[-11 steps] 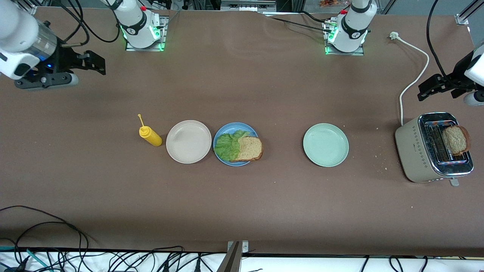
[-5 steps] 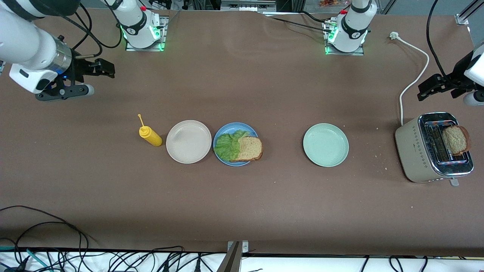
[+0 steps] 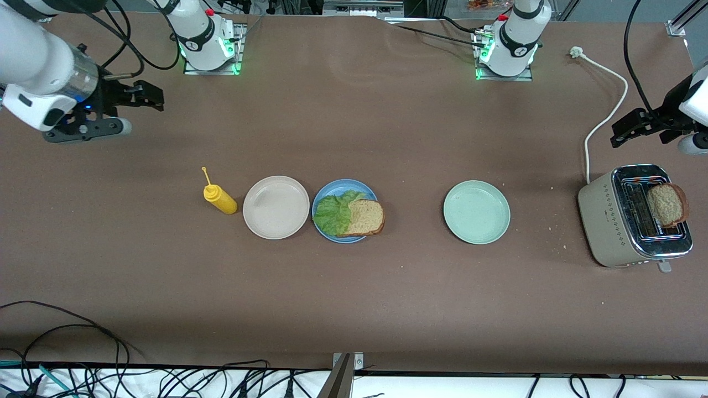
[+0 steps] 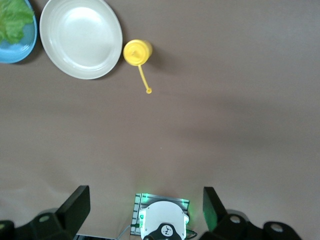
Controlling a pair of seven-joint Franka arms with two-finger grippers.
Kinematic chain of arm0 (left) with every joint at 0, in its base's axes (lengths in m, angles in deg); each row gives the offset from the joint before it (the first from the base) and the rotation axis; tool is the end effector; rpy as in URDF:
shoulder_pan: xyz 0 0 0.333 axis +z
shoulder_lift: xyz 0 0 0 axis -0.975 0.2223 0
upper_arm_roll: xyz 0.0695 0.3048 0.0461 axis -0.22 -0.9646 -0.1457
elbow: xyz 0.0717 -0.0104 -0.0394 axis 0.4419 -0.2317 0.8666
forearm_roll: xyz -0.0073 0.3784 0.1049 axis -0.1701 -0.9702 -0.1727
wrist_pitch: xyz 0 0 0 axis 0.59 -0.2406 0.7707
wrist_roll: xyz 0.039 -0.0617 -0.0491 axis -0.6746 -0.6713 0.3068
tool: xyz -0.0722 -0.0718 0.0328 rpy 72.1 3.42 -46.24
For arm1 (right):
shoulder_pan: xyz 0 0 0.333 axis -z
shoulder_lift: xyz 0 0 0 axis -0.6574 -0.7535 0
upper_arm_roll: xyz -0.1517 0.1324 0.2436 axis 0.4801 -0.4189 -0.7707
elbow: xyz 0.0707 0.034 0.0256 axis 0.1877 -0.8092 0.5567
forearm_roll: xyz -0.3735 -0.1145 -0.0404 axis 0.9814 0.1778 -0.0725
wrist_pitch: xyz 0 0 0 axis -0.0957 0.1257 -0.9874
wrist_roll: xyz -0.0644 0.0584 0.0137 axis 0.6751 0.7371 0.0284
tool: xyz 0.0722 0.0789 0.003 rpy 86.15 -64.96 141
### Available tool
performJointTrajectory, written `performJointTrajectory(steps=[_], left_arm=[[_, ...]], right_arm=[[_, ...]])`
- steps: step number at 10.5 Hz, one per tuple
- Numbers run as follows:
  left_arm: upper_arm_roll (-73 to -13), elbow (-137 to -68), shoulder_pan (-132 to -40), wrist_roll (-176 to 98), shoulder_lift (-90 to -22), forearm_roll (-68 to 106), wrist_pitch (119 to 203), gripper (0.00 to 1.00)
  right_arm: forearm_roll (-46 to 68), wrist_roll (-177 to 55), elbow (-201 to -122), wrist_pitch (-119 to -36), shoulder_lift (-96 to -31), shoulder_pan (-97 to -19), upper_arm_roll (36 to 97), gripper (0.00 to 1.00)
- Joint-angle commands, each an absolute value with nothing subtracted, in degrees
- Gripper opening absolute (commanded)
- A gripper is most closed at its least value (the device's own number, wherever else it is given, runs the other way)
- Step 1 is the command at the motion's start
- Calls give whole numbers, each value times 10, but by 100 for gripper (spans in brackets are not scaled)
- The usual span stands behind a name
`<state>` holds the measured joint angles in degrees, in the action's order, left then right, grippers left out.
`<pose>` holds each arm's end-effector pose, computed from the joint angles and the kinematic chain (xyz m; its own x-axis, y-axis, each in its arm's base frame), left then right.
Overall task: Make sandwich in blue plate with both arms
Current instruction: 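Withdraw the right gripper from the blue plate toward its base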
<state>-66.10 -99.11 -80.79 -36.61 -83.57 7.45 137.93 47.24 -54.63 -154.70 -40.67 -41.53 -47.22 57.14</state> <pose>0.5471 0.0181 0.6001 0.9955 0.0944 -0.0052 0.0940 -0.9946 -0.0445 0.5303 0.0933 0.5783 0.9541 0.1439 -0.2627 0.1468 -0.9891 -0.0085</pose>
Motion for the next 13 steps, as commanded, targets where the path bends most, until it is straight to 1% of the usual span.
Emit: performJointTrajectory(steps=[1, 4, 8, 9, 10, 13], left_arm=[[-657, -984, -804, -366, -838, 79, 1369, 100], [-658, -984, -804, -366, -838, 79, 1369, 100], [-658, -984, -804, -366, -838, 79, 1369, 100], [-658, -984, -804, -366, -838, 79, 1369, 100], [-658, -984, -804, -366, -838, 79, 1369, 100], [-657, -984, -804, -366, -838, 79, 1369, 100]], right_arm=[[480, -554, -1533, -414, -422, -468, 599, 100], [483, -554, -1519, -423, -431, -458, 602, 100], [483, -554, -1519, -424, -432, -455, 605, 100], [477, -547, -1518, -441, -432, -456, 605, 100], [481, -547, -1518, -476, -432, -456, 605, 100], [482, -547, -1523, -503, -440, -451, 608, 100]])
